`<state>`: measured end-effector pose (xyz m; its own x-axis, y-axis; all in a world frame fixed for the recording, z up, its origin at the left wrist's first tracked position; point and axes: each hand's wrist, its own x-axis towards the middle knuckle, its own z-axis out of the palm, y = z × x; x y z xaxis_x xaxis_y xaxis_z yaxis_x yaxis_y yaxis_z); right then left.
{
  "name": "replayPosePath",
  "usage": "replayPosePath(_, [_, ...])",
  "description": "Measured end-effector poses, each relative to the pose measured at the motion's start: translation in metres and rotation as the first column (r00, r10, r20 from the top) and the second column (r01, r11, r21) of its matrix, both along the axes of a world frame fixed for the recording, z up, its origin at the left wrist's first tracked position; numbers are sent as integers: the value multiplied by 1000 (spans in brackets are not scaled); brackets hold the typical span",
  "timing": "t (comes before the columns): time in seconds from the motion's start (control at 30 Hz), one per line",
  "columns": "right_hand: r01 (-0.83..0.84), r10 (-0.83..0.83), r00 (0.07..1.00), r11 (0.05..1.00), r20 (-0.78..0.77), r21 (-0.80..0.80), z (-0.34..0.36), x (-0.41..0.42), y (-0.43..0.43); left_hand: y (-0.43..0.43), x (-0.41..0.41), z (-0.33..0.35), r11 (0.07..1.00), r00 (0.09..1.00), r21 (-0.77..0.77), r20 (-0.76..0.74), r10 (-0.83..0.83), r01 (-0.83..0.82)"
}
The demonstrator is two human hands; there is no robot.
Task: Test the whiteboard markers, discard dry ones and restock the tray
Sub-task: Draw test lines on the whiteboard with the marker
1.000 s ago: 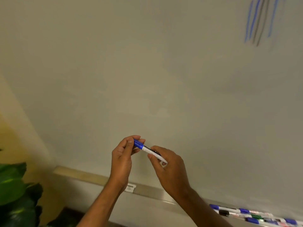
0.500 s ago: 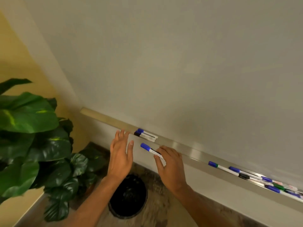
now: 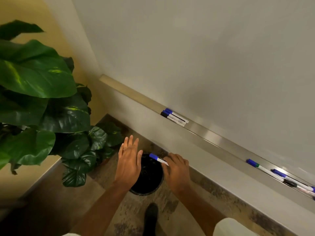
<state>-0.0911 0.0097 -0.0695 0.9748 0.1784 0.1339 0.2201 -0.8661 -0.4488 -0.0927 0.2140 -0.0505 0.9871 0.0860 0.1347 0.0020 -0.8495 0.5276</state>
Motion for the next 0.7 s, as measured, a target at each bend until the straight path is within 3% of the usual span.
replayPosePath(0.33, [-68,66,998,992,-24,-107,-51,14,48,26,-2,-42,997,998,-46,-15,59,-59])
replayPosePath(0.7, [-17,11,994,998,-108,-56,-86,43,80,42,2,-71,997,998,-33,-25,63,-64])
